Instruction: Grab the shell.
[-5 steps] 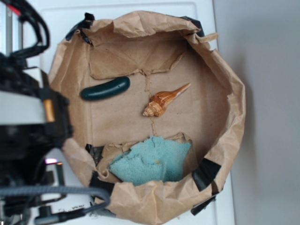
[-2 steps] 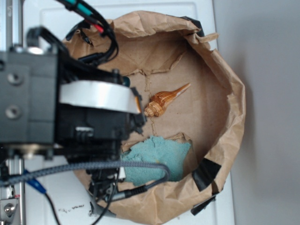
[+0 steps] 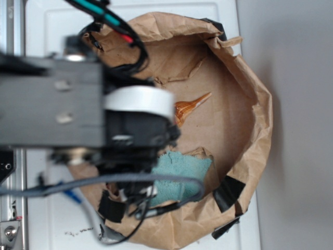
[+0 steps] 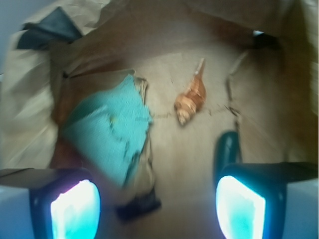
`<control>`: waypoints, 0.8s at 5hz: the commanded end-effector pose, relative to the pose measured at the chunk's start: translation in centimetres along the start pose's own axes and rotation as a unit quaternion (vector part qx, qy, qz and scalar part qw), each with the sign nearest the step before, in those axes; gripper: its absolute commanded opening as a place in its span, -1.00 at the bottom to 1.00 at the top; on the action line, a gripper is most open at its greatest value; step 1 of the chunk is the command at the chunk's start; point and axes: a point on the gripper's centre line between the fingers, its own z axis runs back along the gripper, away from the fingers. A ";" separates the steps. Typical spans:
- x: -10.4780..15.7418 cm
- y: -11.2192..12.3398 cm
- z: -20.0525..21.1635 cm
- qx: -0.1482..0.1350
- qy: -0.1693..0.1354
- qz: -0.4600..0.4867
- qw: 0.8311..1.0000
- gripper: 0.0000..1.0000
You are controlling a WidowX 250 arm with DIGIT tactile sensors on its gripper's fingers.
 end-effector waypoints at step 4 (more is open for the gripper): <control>6.5 0.8 -4.0 -0.012 0.007 0.041 0.999 1.00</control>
